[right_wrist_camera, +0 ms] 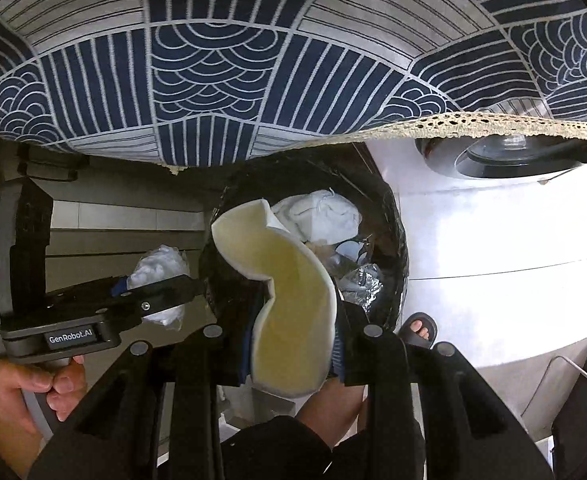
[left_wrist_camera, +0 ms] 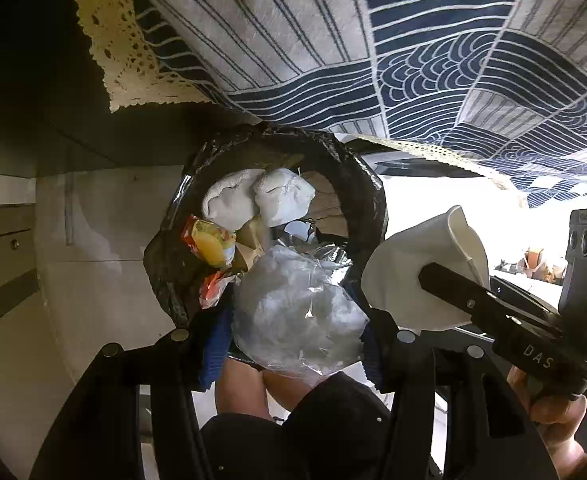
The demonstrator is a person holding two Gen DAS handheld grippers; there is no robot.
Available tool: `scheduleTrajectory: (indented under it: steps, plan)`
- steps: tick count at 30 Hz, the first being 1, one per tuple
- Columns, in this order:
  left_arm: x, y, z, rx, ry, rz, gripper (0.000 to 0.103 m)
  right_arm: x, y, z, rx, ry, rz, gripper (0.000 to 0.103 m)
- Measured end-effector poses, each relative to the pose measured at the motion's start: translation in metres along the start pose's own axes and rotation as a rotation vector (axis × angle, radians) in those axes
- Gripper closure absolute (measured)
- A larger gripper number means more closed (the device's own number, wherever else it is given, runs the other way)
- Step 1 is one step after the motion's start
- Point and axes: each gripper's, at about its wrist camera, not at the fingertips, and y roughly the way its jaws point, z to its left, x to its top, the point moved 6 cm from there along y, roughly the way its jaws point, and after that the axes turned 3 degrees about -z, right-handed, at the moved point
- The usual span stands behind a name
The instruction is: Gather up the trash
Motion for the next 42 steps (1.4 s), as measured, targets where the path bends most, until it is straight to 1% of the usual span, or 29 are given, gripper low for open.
scheduleTrajectory:
  steps: [7, 8, 9, 10, 11, 13, 14, 22, 23, 25, 26, 27, 28, 35, 36, 37, 39, 42]
  plan:
    - [-0.003, 0.009, 0.003, 0.019, 0.000, 0.012, 0.049, 0.004, 0.008, 0.001, -0.007, -0.025, 0.009, 0.071]
    - [-0.004, 0.009, 0.005, 0.026, -0.005, 0.009, 0.049, 0.004, 0.007, 0.001, -0.005, -0.024, 0.007, 0.067]
    - [-0.004, 0.010, 0.007, 0.031, -0.018, 0.013, 0.044, 0.004, 0.006, 0.002, -0.001, -0.021, 0.002, 0.062]
    - [-0.005, 0.011, 0.008, 0.028, -0.026, 0.017, 0.044, 0.004, 0.004, 0.003, 0.000, -0.020, 0.000, 0.056]
    - [-0.005, 0.011, 0.008, 0.027, -0.034, 0.021, 0.043, 0.004, 0.004, 0.003, 0.002, -0.020, 0.000, 0.053]
    - [-0.005, 0.009, 0.011, 0.038, -0.035, 0.015, 0.038, 0.003, 0.001, 0.002, -0.004, -0.015, -0.003, 0.051]
    - [-0.005, 0.008, 0.012, 0.037, -0.037, 0.011, 0.037, 0.002, -0.001, 0.002, -0.008, -0.012, -0.004, 0.047]
    - [-0.009, -0.006, 0.014, 0.037, -0.050, -0.004, 0.037, -0.006, -0.013, 0.005, -0.031, -0.016, -0.004, 0.043]
    - [-0.010, -0.008, 0.012, 0.040, -0.045, -0.006, 0.037, -0.007, -0.016, 0.006, -0.034, -0.019, -0.005, 0.040]
    - [-0.013, -0.014, 0.010, 0.045, -0.037, -0.011, 0.037, -0.010, -0.025, 0.011, -0.042, -0.026, -0.013, 0.037]
    - [-0.015, -0.018, 0.009, 0.048, -0.036, -0.013, 0.034, -0.011, -0.028, 0.012, -0.045, -0.028, -0.017, 0.036]
    - [-0.016, -0.022, 0.008, 0.055, -0.036, -0.015, 0.026, -0.012, -0.036, 0.014, -0.060, -0.026, -0.027, 0.034]
    - [-0.018, -0.029, 0.005, 0.055, -0.036, -0.025, 0.025, -0.012, -0.042, 0.013, -0.065, -0.020, -0.036, 0.029]
    - [-0.033, -0.074, -0.021, 0.032, -0.016, -0.079, 0.024, -0.020, -0.092, 0.028, -0.070, -0.020, -0.081, 0.026]
    - [-0.035, -0.082, -0.026, 0.028, -0.012, -0.089, 0.023, -0.020, -0.098, 0.029, -0.073, -0.024, -0.088, 0.021]
    - [-0.036, -0.086, -0.028, 0.026, -0.010, -0.094, 0.022, -0.019, -0.108, 0.032, -0.072, -0.032, -0.106, 0.010]
    - [-0.039, -0.097, -0.037, 0.020, -0.007, -0.113, 0.017, -0.018, -0.125, 0.038, -0.071, -0.065, -0.140, 0.008]
    - [-0.043, -0.115, -0.050, 0.021, 0.006, -0.146, 0.017, -0.017, -0.149, 0.047, -0.058, -0.095, -0.172, 0.006]
